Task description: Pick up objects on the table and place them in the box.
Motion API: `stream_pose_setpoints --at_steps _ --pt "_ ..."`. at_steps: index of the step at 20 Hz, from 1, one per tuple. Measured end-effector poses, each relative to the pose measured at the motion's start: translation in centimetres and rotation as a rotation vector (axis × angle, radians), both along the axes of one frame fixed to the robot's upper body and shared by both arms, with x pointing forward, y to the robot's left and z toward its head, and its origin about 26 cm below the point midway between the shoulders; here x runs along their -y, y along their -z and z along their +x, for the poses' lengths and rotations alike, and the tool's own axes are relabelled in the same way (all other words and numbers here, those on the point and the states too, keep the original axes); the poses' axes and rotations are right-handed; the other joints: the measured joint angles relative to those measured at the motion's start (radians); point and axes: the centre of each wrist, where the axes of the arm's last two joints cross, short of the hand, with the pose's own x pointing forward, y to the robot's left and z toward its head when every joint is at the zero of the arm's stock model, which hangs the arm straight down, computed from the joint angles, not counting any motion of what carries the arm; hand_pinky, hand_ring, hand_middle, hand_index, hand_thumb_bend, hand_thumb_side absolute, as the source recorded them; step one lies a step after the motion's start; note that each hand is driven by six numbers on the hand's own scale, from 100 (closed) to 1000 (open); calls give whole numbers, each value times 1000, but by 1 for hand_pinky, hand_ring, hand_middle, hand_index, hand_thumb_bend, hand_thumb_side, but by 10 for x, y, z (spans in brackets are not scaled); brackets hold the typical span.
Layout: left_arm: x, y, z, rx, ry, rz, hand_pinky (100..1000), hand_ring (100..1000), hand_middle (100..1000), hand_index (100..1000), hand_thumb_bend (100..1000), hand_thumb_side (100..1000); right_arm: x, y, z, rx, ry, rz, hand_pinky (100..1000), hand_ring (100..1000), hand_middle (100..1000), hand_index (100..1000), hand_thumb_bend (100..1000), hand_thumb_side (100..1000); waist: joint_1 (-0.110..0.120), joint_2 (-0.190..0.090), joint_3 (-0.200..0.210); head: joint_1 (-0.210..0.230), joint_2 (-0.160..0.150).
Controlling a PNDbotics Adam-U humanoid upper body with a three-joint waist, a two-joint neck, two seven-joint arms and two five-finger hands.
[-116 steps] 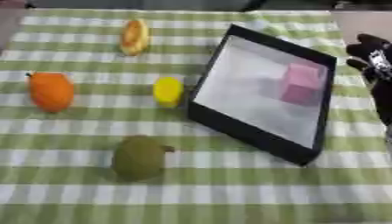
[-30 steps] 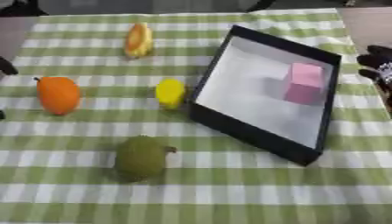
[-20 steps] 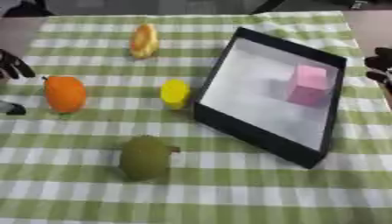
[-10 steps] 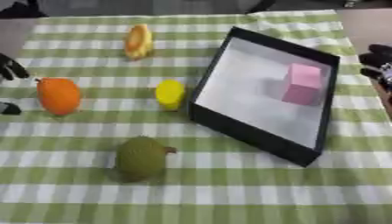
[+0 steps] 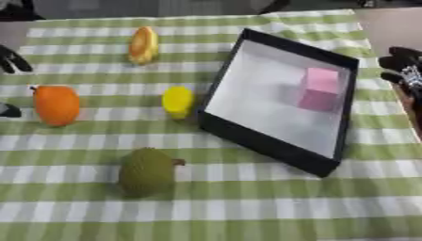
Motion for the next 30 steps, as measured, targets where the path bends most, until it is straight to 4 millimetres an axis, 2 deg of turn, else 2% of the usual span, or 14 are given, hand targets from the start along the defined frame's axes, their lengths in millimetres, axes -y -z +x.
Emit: stream_pose_setpoints --at_steps 6,7,15,16,19,22,23,24,25,30 --pt "6 7 7 -7 7 21 862 876 841 889 619 253 0 1 0 -3 -1 -1 870 868 715 823 100 652 0 0 -3 16 0" --pt "9 10 9 -13 8 26 860 875 840 892 644 244 0 1 0 -4 -1 -1 870 868 715 823 100 654 0 0 -4 19 0" --pt "20 39 26 -12 13 87 849 868 833 893 672 203 0 0 0 -5 -5 -1 870 868 715 823 100 658 0 1 -14 27 0" --pt "22 40 27 -5 17 95 844 864 829 891 661 225 0 0 0 -5 -5 -1 869 868 715 823 100 640 0 1 -15 28 0" --pt "24 48 30 18 20 109 835 857 822 888 607 192 -1 0 1 -8 -6 -1 869 868 715 823 100 659 0 1 -16 32 0" --pt "28 55 34 42 25 106 813 836 791 842 488 164 -2 1 1 -11 -12 -1 869 868 715 823 100 659 0 1 -20 34 0" --pt "29 57 35 50 25 104 787 812 756 791 401 128 -2 1 1 -12 -12 -2 870 868 716 823 100 659 0 1 -21 35 0" --pt "29 58 36 58 26 102 777 800 743 772 371 122 -2 1 1 -12 -13 -2 870 868 716 823 100 659 0 1 -22 36 0" --pt "30 60 36 62 27 100 749 770 705 717 244 100 -2 1 1 -12 -13 -2 869 868 716 823 100 659 0 1 -23 37 0" --pt "38 55 34 64 70 93 738 759 692 689 168 100 -2 1 1 -12 -13 -2 869 869 717 823 100 657 0 1 -23 36 0"
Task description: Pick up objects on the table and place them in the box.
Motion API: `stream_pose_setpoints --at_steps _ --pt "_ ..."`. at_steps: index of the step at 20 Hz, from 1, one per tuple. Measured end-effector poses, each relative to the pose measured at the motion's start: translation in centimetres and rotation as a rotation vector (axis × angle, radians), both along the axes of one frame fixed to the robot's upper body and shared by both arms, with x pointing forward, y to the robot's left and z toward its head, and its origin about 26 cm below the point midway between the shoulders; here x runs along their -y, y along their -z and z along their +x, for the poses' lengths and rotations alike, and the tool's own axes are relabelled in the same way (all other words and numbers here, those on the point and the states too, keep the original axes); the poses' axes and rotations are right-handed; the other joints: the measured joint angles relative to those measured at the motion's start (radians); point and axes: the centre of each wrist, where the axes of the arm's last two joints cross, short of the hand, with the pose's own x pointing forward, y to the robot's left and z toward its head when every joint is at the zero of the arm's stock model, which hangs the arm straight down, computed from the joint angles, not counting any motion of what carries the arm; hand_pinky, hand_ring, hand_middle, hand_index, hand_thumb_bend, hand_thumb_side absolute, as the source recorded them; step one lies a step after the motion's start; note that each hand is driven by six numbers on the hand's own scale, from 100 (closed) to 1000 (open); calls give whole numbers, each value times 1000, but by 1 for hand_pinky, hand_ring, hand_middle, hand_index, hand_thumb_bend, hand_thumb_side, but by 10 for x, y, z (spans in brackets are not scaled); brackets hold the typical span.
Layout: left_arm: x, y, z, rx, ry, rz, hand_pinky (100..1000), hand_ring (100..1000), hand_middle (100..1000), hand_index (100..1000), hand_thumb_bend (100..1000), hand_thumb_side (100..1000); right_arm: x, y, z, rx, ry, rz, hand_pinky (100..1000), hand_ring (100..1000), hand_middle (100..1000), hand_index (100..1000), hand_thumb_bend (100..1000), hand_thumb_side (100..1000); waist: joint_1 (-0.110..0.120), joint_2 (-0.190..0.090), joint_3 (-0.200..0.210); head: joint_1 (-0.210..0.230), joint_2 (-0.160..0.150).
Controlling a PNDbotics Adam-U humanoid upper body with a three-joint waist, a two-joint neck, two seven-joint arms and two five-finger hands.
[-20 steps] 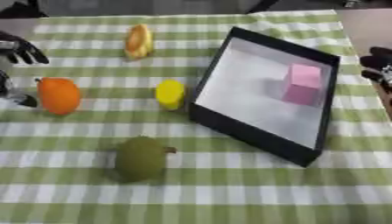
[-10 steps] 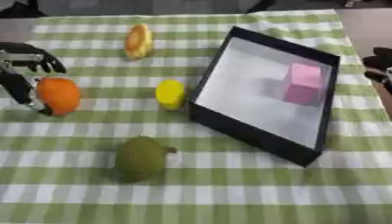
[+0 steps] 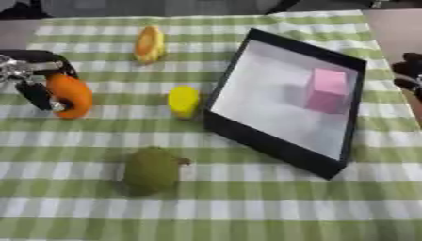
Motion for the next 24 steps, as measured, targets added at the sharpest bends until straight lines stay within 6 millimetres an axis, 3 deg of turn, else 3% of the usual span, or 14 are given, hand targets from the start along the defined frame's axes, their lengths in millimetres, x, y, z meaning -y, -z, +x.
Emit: stream_pose_setpoints --at_steps 8,16,19,24 --pt "26 -55 -16 96 109 -23 726 742 667 662 148 100 0 0 0 1 -4 -2 869 868 717 822 100 647 0 -1 0 -28 0" --pt "87 -120 -32 309 256 -101 722 730 657 656 131 100 0 -11 4 41 -15 0 872 877 733 832 100 622 0 -1 -17 -28 0" --pt "116 -128 -34 354 319 -142 719 727 656 659 136 100 -1 -21 8 76 -18 11 876 896 759 847 100 611 1 -1 -38 -20 0" --pt "154 -121 -29 367 374 -159 719 728 656 662 178 100 0 -47 12 179 7 31 890 930 794 857 100 575 1 -3 -70 -5 0"
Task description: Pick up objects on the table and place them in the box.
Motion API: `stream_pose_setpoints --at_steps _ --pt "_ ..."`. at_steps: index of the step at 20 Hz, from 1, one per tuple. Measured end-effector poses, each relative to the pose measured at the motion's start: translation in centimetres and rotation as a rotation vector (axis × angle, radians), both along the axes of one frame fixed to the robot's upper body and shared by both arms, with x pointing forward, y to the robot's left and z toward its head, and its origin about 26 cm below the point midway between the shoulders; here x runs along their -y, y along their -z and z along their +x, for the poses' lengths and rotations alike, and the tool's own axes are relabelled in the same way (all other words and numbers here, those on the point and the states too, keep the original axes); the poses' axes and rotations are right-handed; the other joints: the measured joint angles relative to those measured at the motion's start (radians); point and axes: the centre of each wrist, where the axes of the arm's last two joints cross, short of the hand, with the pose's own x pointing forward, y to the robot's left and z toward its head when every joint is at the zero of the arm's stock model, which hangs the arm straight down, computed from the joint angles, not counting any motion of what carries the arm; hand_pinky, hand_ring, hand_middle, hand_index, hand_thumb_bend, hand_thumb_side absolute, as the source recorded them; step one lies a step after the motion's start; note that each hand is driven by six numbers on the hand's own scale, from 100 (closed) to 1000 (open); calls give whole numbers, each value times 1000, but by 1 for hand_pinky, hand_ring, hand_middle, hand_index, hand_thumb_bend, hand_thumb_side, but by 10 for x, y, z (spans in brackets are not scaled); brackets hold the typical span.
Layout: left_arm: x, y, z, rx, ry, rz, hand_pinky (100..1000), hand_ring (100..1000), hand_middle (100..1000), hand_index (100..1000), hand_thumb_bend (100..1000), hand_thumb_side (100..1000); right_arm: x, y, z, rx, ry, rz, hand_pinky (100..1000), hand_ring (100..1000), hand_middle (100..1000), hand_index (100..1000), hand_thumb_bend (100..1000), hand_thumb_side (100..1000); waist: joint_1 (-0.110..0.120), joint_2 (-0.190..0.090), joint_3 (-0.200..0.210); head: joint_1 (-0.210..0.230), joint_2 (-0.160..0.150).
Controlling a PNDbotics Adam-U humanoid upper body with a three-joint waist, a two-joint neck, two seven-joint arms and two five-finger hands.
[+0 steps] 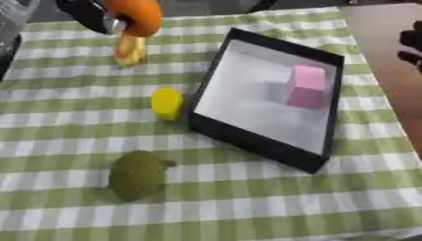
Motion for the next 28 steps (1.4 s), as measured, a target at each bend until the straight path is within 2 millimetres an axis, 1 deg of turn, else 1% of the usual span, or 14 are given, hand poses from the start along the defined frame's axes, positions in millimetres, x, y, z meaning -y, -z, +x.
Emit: stream_pose_setpoints --at_steps 3,5,6,7,10,12,17,20,23,28 --pt "18 7 6 -1 7 -5 719 728 657 663 162 100 1 -26 0 87 7 -14 893 926 795 857 100 559 0 -4 -19 16 0" --pt "28 15 12 -13 5 -14 719 727 657 663 144 100 0 -44 -1 138 1 -54 892 921 794 857 100 549 0 -8 -35 32 0" --pt "34 20 14 -19 4 -18 719 727 657 662 148 100 0 -52 -2 155 -5 -81 891 920 790 855 100 589 0 -10 -44 40 0" --pt "39 25 16 -24 4 -24 718 726 656 661 111 100 -1 -59 -2 163 -13 -108 891 920 792 854 100 548 -1 -12 -53 48 0" --pt "52 45 20 -45 -4 -48 717 725 656 661 100 100 -2 -72 1 148 -45 -186 888 917 788 852 100 545 -8 -12 -75 68 0" --pt "58 56 23 -52 -16 -62 716 725 654 659 100 100 1 -81 5 127 -58 -228 887 917 786 850 100 550 -13 -12 -85 79 0" --pt "74 75 26 -36 -39 -71 716 724 655 660 103 100 20 -100 17 58 -55 -286 884 912 783 848 100 544 -13 -12 -111 100 0" --pt "80 87 27 -27 -54 -57 716 724 655 658 100 100 28 -107 23 36 -59 -297 883 909 780 846 100 544 -13 -12 -118 106 0" --pt "85 98 28 -23 -63 -47 714 722 654 659 100 100 32 -107 27 19 -64 -300 883 908 778 845 100 550 -13 -12 -118 105 0" --pt "93 106 27 -7 -51 -49 712 718 648 656 100 100 35 -105 30 0 -68 -302 882 904 776 843 100 546 -13 -12 -117 101 0"
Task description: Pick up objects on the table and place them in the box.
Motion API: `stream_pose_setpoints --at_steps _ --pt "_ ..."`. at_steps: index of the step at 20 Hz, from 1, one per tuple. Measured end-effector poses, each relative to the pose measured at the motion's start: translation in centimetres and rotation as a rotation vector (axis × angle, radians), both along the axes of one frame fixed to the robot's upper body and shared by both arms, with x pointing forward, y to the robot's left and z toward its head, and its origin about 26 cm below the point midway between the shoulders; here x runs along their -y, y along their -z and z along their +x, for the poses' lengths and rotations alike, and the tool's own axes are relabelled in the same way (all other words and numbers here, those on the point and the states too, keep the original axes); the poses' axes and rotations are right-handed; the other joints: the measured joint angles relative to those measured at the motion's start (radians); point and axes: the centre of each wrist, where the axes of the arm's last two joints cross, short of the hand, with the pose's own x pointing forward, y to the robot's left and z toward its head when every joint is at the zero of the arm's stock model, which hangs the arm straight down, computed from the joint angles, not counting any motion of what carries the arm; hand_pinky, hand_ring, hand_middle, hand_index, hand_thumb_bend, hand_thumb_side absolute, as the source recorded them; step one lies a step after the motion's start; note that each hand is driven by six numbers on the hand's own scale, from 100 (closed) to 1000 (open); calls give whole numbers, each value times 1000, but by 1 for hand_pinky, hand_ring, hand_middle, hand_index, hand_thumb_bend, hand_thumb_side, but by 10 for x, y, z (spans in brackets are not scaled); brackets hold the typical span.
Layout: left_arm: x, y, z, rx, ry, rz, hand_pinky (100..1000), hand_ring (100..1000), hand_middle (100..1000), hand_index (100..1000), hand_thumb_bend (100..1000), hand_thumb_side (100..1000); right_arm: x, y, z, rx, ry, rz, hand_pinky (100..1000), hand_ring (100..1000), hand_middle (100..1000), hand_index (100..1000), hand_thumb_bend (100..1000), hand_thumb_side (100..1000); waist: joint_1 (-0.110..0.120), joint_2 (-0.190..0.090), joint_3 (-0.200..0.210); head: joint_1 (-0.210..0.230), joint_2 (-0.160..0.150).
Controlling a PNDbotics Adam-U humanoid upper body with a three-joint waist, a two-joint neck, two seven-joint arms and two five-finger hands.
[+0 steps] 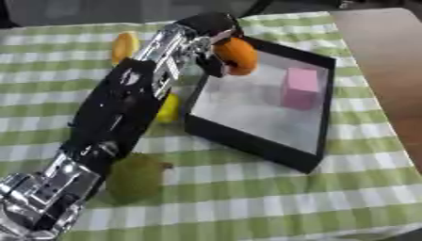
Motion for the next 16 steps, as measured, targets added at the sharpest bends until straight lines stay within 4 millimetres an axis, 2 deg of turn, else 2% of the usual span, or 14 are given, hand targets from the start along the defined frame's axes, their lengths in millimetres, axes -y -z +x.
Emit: stream_pose_setpoints --at_steps 10,16 --pt "20 14 -10 1 109 77 721 727 662 671 152 100 7 -1 4 -24 23 -45 880 898 771 841 100 542 0 0 -1 -6 0" --pt "25 23 -15 -37 154 106 728 735 671 681 149 100 9 2 7 -39 30 -62 880 896 769 841 100 543 0 1 -1 -13 0"
